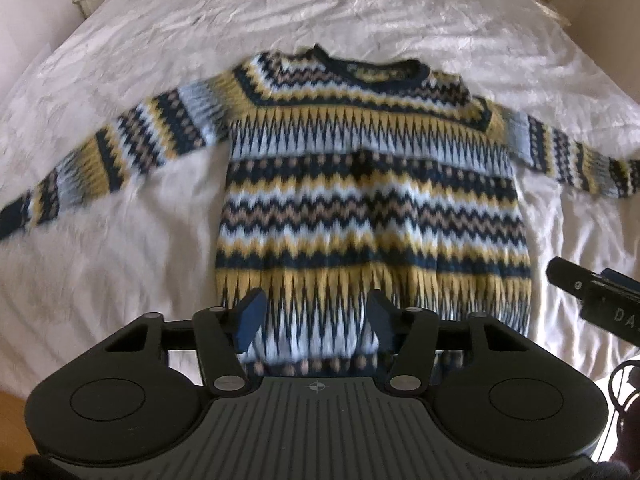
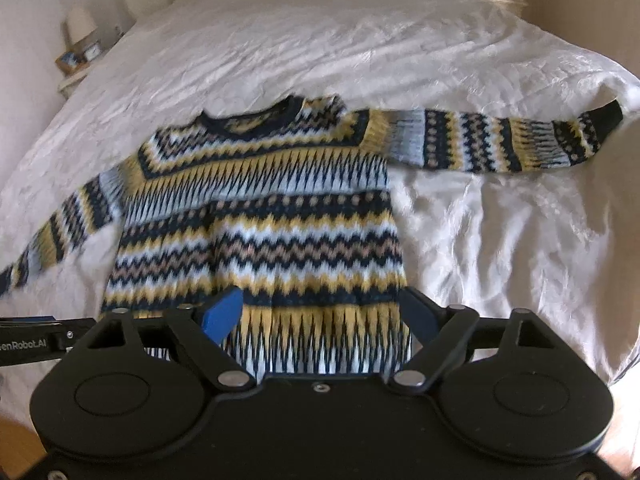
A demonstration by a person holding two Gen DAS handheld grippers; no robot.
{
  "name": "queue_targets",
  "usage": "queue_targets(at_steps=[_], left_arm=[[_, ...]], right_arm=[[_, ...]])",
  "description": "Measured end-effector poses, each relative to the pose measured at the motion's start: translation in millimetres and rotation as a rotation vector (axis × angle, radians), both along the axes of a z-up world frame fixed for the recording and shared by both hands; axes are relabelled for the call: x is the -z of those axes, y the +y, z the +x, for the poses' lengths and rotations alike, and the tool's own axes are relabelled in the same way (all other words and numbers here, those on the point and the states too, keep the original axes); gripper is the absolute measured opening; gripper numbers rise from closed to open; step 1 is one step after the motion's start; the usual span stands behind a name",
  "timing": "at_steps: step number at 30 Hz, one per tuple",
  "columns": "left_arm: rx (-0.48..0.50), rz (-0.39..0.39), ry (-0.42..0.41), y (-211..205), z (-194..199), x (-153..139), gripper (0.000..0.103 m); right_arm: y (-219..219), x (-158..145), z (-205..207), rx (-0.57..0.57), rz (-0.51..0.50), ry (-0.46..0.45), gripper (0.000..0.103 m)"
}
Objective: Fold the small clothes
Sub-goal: 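Move the right gripper to a sleeve cuff and close on it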
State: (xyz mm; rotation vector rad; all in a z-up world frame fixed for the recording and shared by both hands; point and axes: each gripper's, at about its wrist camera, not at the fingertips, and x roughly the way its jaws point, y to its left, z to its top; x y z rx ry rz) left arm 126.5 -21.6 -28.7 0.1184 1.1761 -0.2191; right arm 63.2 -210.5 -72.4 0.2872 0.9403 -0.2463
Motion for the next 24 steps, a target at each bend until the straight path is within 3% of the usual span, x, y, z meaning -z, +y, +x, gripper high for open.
queue_targets(at_steps=[4, 7, 11, 17, 24], left_arm=[[0.072, -0.005, -0.009, -8, 28, 3, 0.049], [0.132, -0.021, -0.009, -16, 45, 9, 0.040], [0.155, -0.016, -0.047, -26, 62, 11, 0.039], [0.115, -0.021, -0.063, -43, 80, 8, 0.039], [0.010, -0.020, -0.046, -73, 74, 11, 0.039]], right_arm=[[-16, -4, 17, 0.083, -0.020, -0.019, 0.080], [-39, -6, 26, 0.167, -0.044, -0.026, 0.073], [-78, -7, 32, 0.253, -0.081, -0.029, 0.069], [-163, -9, 36, 0.348, -0.143, -0.020, 0.067], [-273, -5, 41, 0.330, -0.251, -0.004, 0.066]])
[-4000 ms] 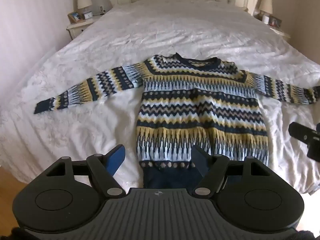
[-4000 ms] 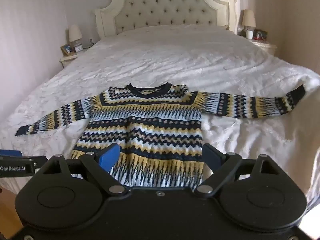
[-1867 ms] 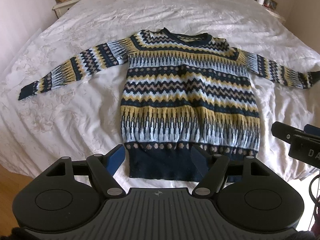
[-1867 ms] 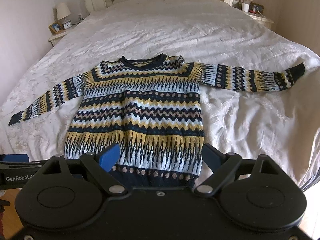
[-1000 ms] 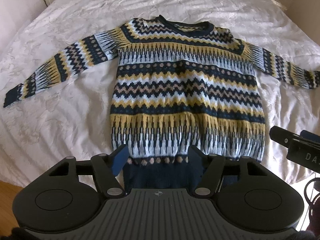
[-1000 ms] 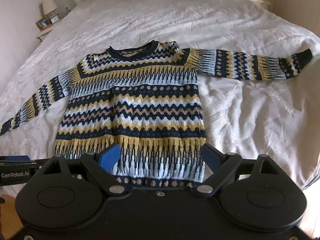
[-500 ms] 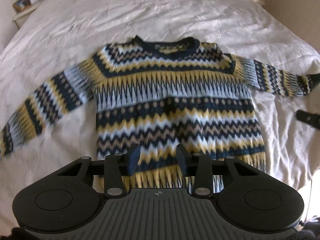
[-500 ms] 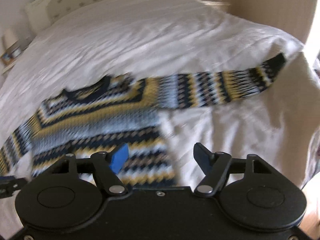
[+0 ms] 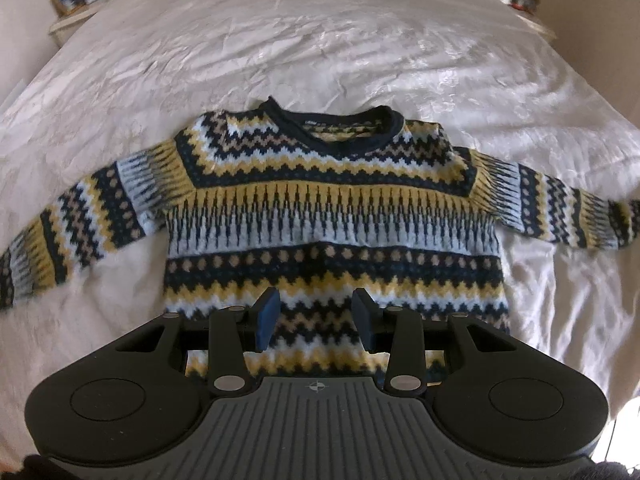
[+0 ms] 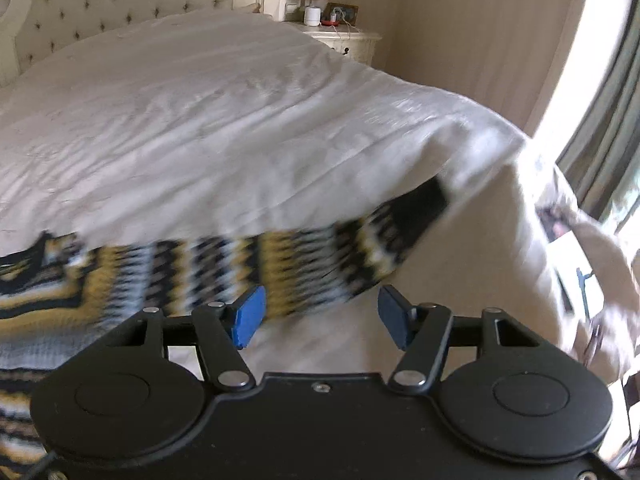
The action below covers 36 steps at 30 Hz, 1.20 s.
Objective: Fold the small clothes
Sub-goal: 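Move the right gripper to a sleeve cuff and close on it, then lift the held sleeve with the right gripper and lay it across the sweater body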
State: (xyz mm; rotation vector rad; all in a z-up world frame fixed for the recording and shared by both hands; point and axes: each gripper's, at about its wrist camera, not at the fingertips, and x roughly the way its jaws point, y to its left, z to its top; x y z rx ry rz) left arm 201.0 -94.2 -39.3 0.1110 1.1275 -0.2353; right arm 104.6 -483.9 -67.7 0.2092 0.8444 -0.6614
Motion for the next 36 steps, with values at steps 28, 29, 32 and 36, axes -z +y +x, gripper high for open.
queue_targets(at_steps=[28, 29, 32, 36], left_arm=[[-0.200, 0.082, -0.034, -60, -28, -16, 0.039], [-0.206, 0.079, -0.039, -55, -27, -17, 0.039], [-0.215, 0.069, -0.055, -36, -26, -20, 0.039], [-0.209, 0.057, -0.064, -8, -22, -20, 0.039]], right_arm=[[-144, 5, 59, -0.346, 0.405, -0.083, 0.012], [-133, -3, 64, -0.363, 0.430, -0.111, 0.012], [-91, -32, 85, -0.421, 0.490, -0.186, 0.012], [-29, -69, 116, -0.495, 0.560, -0.280, 0.012]])
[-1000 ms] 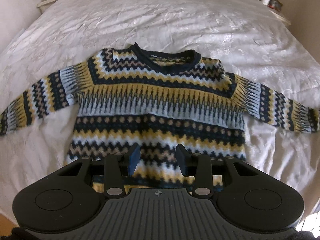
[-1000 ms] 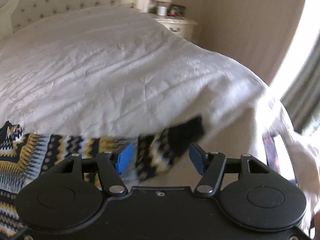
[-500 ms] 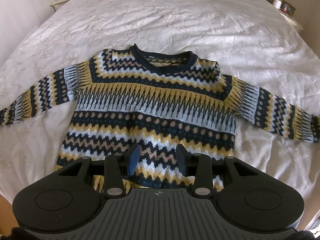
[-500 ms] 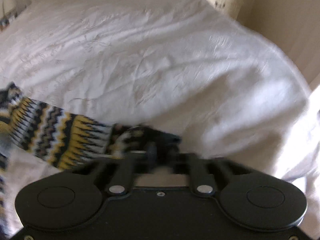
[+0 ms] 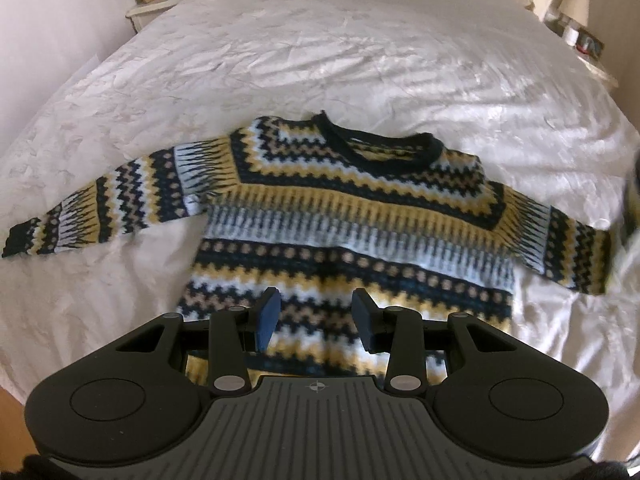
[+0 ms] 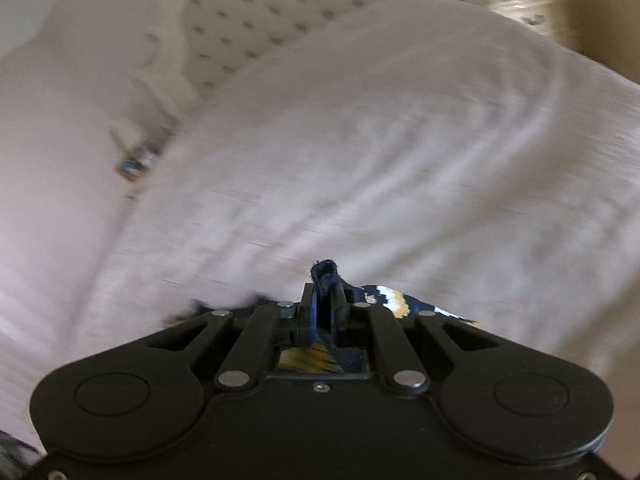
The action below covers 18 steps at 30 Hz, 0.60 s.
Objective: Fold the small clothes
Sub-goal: 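Lift the held sleeve with the right gripper and lay it across the sweater body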
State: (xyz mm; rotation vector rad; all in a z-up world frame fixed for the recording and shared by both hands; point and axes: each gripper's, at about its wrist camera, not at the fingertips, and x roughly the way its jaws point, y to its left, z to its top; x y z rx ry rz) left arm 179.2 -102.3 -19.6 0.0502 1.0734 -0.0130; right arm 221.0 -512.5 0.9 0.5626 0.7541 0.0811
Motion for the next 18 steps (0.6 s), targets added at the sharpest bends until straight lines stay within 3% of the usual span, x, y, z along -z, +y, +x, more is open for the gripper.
queue_targets(at_steps=[4, 8, 15, 18], left_arm=[[0.022, -0.016, 0.005, 37, 9, 3, 0.039], [0.024, -0.016, -0.013, 78, 19, 0, 0.039], [0.016, 0.012, -0.009, 145, 40, 8, 0.039], [0.010, 0.021, 0.007, 169, 48, 16, 0.039]], right_arm=[[77, -24, 34, -0.070, 0.077, -0.068, 0.012], [159, -22, 75, -0.157, 0.107, -0.075, 0.012], [287, 38, 133, -0.243, 0.166, 0.010, 0.012], [334, 67, 142, -0.280, 0.126, 0.061, 0.012]])
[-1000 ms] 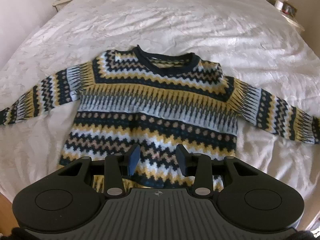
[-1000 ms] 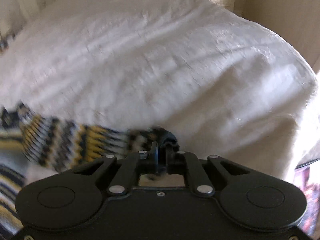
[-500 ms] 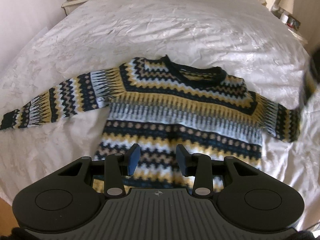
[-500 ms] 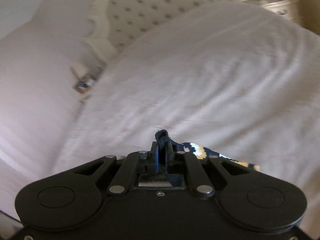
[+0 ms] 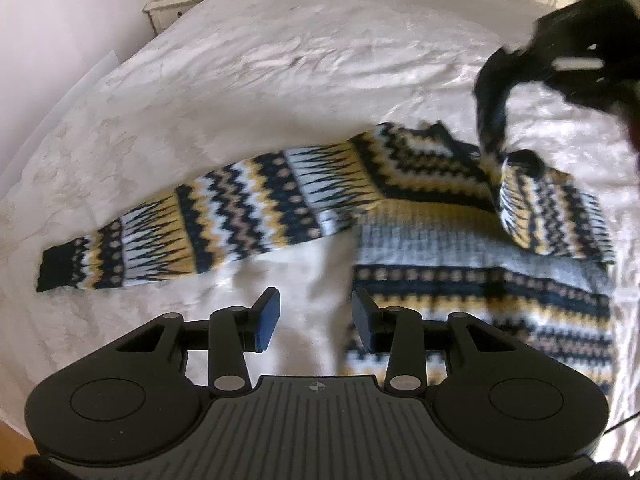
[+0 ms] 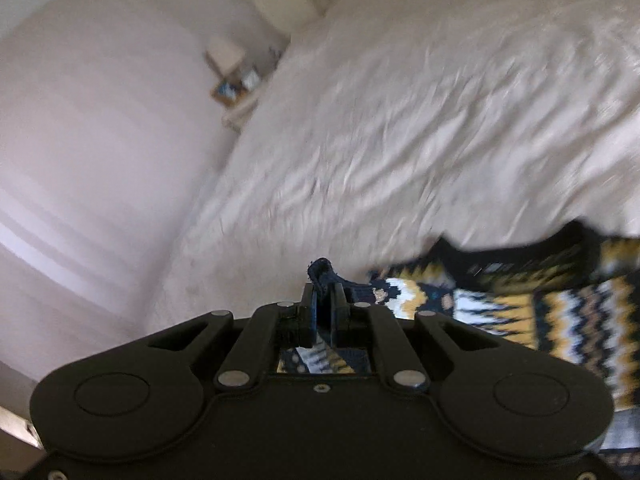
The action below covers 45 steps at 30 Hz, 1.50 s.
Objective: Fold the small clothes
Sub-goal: 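Lift the held sleeve with the right gripper and lay it across the sweater body, then open the right gripper to release the sleeve and withdraw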
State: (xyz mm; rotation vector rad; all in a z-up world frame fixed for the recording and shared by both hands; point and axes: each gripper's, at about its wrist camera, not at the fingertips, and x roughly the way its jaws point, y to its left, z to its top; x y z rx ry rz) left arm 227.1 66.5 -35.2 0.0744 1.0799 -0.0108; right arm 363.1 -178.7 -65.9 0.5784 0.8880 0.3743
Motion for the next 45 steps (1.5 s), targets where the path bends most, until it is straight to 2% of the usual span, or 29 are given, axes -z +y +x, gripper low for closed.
queue_targets(at_steps=[4, 7, 11, 13, 14, 16, 24, 29, 32, 35, 39, 45], left_arm=[[0.007, 0.016, 0.011, 18, 8, 7, 0.039], [0.018, 0.016, 0.015, 23, 14, 11, 0.039], [0.041, 0.012, 0.012, 19, 26, 14, 0.039], [0.056, -0.003, 0.007, 12, 34, 14, 0.039], [0.066, -0.008, 0.002, 8, 39, 15, 0.039], [0.091, -0.011, -0.010, -4, 50, 16, 0.039], [0.178, -0.045, -0.023, -64, 100, 36, 0.039], [0.219, -0.021, -0.026, -101, 125, 64, 0.039], [0.226, 0.000, 0.011, -112, 135, 82, 0.039], [0.201, 0.023, 0.063, -115, 140, 104, 0.039], [0.159, 0.042, 0.153, -112, 147, 136, 0.040], [0.147, 0.062, 0.156, -117, 152, 141, 0.041]], right_arm=[[43, 36, 11, -0.025, -0.020, 0.070, 0.013], [70, 48, 12, -0.061, -0.042, 0.068, 0.022], [72, 43, 3, -0.077, 0.014, 0.060, 0.023], [59, 37, -5, -0.052, -0.014, 0.045, 0.026], [46, 34, -10, -0.028, -0.025, 0.044, 0.034], [18, 30, -20, 0.031, -0.046, 0.047, 0.041], [-133, 43, -59, 0.364, -0.152, 0.140, 0.041], [-198, 63, -63, 0.491, -0.183, 0.203, 0.041], [-223, 77, -59, 0.520, -0.183, 0.233, 0.043], [-237, 94, -49, 0.518, -0.176, 0.256, 0.055], [-247, 119, -35, 0.499, -0.146, 0.291, 0.055], [-261, 150, -28, 0.485, -0.051, 0.325, 0.056]])
